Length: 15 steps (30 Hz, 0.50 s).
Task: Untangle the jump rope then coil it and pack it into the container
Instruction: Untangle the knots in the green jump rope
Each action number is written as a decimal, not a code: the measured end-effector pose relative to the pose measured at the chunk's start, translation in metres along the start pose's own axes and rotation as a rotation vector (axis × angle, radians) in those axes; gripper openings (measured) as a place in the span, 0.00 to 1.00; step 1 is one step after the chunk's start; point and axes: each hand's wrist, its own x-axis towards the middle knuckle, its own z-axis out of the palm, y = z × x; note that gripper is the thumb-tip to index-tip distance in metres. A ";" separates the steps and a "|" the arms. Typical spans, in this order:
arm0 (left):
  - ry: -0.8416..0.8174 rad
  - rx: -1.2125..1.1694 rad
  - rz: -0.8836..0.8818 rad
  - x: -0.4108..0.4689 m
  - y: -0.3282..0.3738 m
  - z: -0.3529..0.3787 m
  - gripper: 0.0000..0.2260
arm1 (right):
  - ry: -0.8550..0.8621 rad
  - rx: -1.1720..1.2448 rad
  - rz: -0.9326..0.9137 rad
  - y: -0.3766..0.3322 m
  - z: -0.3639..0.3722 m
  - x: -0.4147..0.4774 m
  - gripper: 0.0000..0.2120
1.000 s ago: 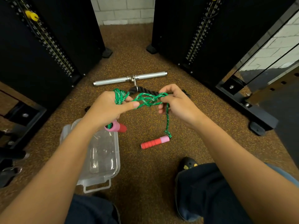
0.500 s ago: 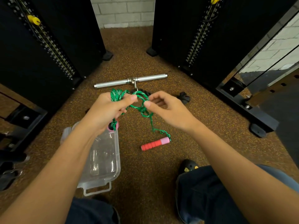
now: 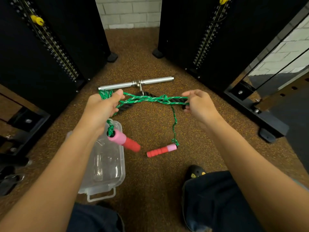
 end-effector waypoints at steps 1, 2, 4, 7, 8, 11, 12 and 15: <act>0.012 0.034 -0.001 0.000 -0.001 0.002 0.09 | 0.011 0.139 0.107 0.000 0.001 0.001 0.13; 0.027 0.056 -0.009 0.000 -0.002 0.004 0.10 | 0.018 0.292 0.202 -0.001 0.000 0.001 0.12; 0.039 0.043 -0.060 0.001 -0.003 0.005 0.11 | 0.039 0.534 0.313 -0.001 -0.001 0.005 0.11; -0.067 -0.073 -0.155 -0.001 0.000 0.004 0.09 | 0.024 0.225 0.201 0.004 -0.002 0.005 0.10; -0.133 -0.120 -0.172 -0.004 0.002 0.005 0.09 | -0.038 -0.078 0.113 0.005 -0.002 0.001 0.09; -0.313 -0.123 -0.166 -0.012 0.008 0.008 0.09 | -0.263 -0.621 -0.130 0.011 0.005 -0.009 0.19; -0.353 -0.091 -0.154 -0.014 0.010 0.009 0.09 | -0.291 -0.631 -0.253 0.010 0.008 -0.013 0.20; -0.434 -0.083 -0.155 -0.020 0.015 0.013 0.10 | -0.347 -0.509 -0.634 0.002 0.020 -0.028 0.14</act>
